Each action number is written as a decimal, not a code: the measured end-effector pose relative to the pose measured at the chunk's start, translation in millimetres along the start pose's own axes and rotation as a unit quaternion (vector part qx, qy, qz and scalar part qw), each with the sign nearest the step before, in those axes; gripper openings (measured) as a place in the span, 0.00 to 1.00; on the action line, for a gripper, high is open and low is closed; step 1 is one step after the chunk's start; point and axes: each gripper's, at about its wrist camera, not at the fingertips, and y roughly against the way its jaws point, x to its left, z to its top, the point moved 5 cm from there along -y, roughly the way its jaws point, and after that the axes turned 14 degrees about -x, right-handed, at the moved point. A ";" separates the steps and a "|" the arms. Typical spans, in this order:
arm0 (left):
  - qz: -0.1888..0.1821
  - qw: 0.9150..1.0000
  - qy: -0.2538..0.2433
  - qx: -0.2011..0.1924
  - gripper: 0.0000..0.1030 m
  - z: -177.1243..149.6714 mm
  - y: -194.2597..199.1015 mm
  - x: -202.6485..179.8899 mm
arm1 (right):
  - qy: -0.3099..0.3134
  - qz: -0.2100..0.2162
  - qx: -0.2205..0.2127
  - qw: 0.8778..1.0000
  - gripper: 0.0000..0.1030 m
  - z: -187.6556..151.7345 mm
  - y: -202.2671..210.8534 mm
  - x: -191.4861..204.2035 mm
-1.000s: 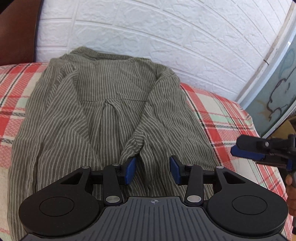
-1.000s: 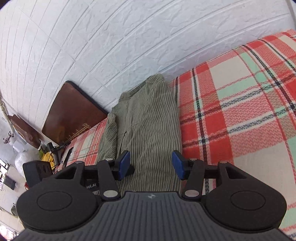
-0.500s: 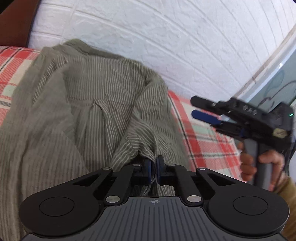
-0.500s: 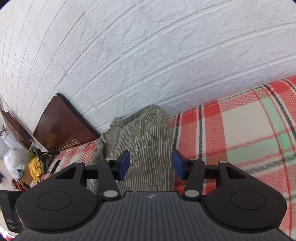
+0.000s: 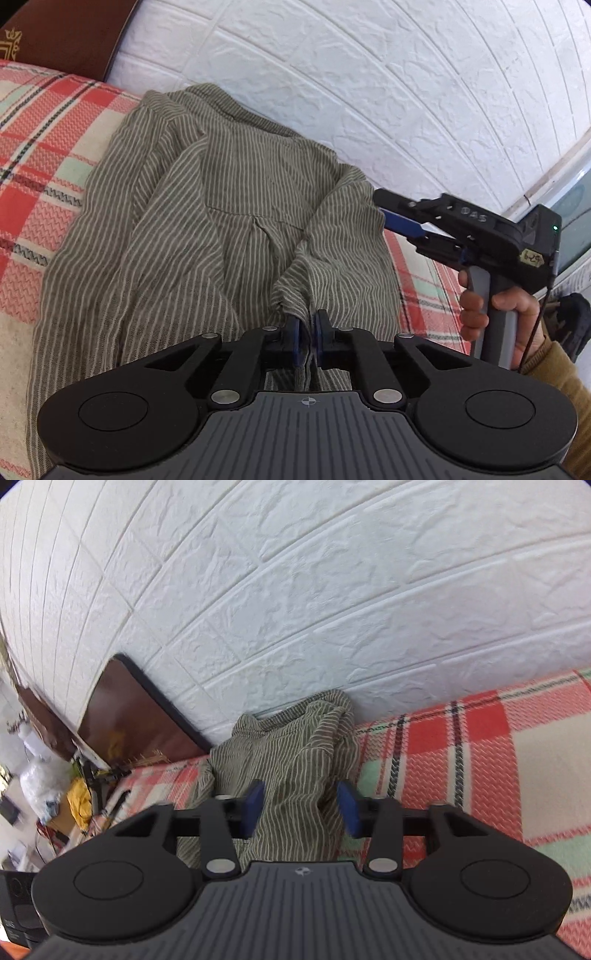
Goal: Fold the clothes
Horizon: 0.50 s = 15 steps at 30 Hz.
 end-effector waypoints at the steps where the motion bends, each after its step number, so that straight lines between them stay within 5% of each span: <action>1: 0.000 1.000 -0.001 -0.002 0.16 1.2 1.0 -0.5 | 0.010 -0.007 0.013 1.000 0.08 0.3 -4.5 1.2; 8: 0.020 0.999 -0.012 -0.043 0.15 13.3 14.6 2.0 | -0.042 0.080 -0.055 0.994 0.03 25.3 7.2 11.5; 15: 0.054 0.998 -0.001 -0.031 0.09 4.9 0.3 26.3 | -0.010 -0.002 -0.009 1.000 0.03 -7.6 -30.7 -13.3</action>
